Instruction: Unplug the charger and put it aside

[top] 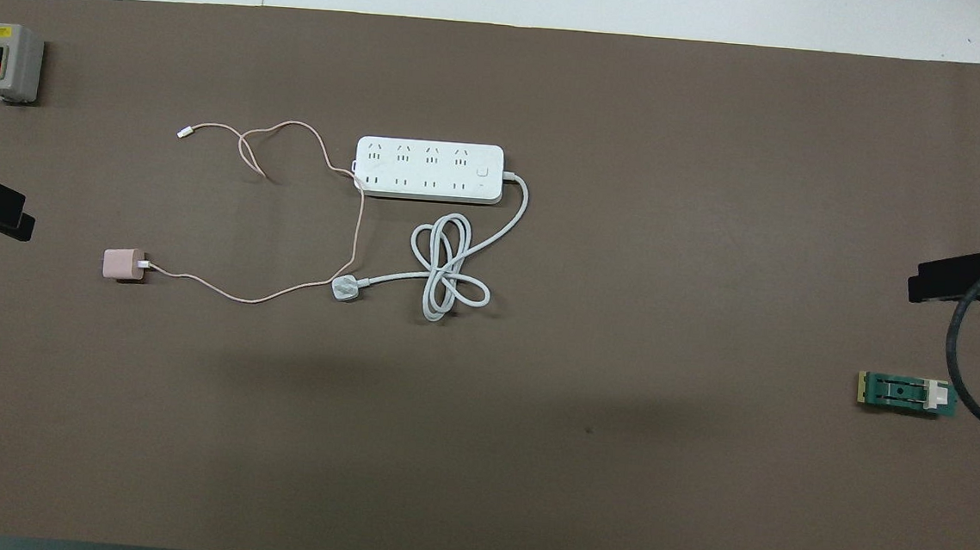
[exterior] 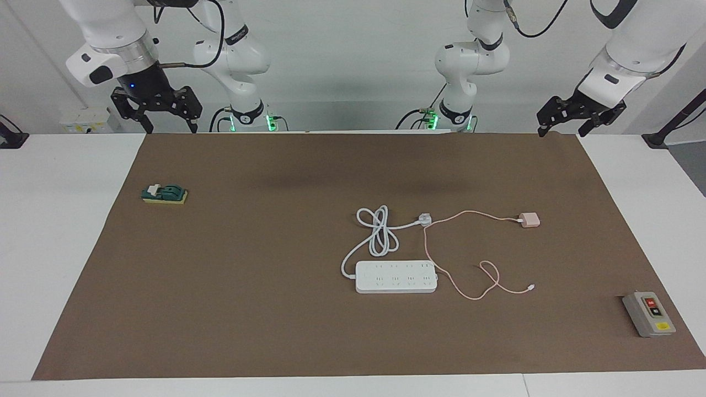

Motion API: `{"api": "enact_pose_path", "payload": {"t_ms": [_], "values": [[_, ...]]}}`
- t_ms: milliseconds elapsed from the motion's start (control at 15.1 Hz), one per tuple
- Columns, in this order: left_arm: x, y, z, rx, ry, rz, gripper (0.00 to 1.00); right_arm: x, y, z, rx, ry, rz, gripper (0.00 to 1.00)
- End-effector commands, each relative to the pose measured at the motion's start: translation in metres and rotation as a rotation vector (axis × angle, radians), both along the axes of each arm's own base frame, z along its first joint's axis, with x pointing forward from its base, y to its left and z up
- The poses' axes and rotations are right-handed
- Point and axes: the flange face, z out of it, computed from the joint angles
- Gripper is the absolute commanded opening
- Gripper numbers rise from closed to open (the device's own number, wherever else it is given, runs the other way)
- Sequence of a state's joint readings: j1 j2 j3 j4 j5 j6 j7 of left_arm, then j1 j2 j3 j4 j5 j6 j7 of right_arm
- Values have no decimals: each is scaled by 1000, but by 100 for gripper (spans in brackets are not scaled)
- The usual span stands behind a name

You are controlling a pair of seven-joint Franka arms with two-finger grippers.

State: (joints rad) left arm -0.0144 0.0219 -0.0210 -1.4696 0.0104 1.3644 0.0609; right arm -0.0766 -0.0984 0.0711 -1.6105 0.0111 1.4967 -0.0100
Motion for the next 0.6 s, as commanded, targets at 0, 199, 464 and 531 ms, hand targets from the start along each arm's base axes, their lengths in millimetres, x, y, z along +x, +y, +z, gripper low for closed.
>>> {"api": "enact_pose_path", "payload": {"t_ms": [0, 199, 464, 531], "values": [[-6, 3, -1, -7, -32, -1, 100, -7, 2, 1, 14, -11, 25, 100], [-3, -1, -13, -8, -7, -9, 100, -6, 1, 1, 16, -13, 28, 100], [7, -12, -49, -16, -27, -4, 100, -7, 1, 1, 14, -13, 30, 100], [8, -12, -50, -13, -29, 23, 100, -7, 1, 1, 16, -13, 28, 100]]}}
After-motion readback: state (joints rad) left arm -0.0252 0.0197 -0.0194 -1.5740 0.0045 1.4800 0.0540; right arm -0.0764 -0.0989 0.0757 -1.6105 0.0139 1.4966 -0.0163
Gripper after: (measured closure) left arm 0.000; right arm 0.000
